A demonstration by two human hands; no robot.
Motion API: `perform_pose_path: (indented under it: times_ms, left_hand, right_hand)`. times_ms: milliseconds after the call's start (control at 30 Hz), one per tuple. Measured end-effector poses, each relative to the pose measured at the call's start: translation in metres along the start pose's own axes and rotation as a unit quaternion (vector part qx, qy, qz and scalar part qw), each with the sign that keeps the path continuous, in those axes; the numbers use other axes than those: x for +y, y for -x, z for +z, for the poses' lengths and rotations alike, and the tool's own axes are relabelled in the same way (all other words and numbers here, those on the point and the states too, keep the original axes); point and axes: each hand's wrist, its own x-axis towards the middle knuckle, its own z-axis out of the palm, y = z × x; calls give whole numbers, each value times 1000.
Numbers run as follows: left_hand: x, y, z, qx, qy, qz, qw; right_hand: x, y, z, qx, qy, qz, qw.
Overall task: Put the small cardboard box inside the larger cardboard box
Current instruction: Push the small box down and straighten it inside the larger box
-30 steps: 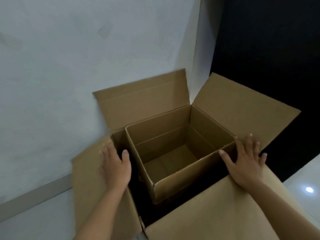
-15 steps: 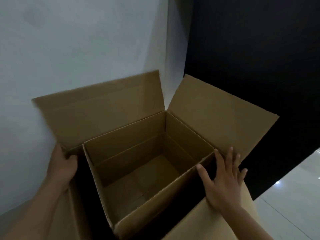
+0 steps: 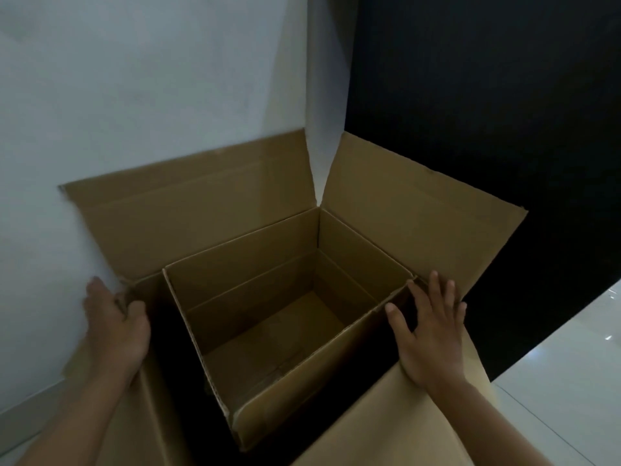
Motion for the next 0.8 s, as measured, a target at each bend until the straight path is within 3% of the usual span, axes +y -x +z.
perform_pose_path:
  times_ms: [400, 800]
  left_hand:
    - [-4, 104, -12, -54, -55, -88, 993]
    - [2, 125, -11, -49, -46, -30, 997]
  right_hand:
    - [-11, 41, -7, -74, 22, -3, 997]
    - [-19, 49, 2, -54, -41, 24, 997]
